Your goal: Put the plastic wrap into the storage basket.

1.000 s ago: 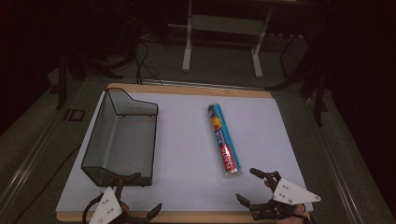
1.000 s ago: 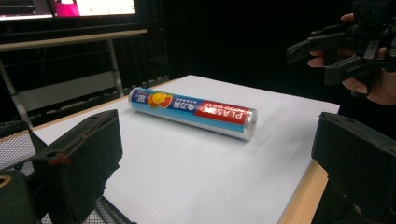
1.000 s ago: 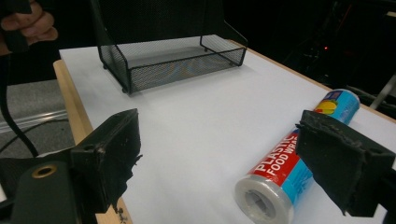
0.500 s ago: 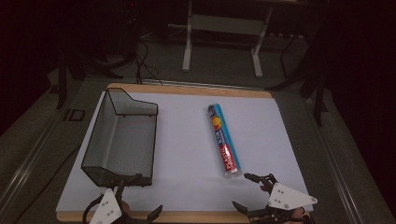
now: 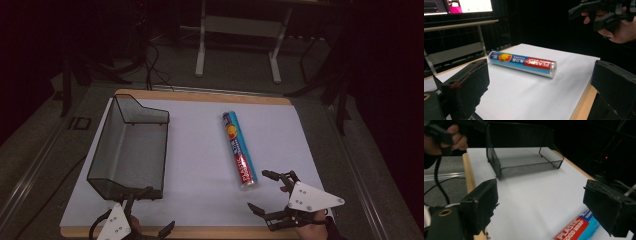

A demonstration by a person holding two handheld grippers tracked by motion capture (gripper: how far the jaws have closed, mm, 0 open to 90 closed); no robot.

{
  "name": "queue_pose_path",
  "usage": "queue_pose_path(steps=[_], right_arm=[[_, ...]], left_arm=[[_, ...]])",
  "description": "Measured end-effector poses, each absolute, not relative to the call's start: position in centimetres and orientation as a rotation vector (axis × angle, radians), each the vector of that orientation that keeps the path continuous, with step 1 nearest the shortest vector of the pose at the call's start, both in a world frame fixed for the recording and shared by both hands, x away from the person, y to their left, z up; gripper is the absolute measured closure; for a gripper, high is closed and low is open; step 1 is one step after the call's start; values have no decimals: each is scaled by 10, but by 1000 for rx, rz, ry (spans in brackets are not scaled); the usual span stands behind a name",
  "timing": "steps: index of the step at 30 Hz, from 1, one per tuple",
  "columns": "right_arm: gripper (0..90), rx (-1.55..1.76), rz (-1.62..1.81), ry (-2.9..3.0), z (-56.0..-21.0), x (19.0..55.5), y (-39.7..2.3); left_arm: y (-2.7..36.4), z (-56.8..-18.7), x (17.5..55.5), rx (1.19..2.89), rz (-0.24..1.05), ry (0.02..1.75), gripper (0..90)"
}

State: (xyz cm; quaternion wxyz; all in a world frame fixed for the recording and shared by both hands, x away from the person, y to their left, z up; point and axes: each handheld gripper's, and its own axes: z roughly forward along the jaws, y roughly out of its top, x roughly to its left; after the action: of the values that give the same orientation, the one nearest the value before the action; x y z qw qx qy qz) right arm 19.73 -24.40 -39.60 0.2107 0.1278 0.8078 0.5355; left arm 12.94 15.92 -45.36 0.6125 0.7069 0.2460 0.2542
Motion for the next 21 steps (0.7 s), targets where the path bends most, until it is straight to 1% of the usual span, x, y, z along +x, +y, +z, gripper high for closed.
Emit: queue_pose_path(steps=[14,21], right_arm=[[128,389,1460,2162,-369,228,-226],[123,463,1469,2176,-366,250,-215]], left_arm=[[160,-453,129,1624,579,565,26],[160,-453,129,1623,580,564,26]])
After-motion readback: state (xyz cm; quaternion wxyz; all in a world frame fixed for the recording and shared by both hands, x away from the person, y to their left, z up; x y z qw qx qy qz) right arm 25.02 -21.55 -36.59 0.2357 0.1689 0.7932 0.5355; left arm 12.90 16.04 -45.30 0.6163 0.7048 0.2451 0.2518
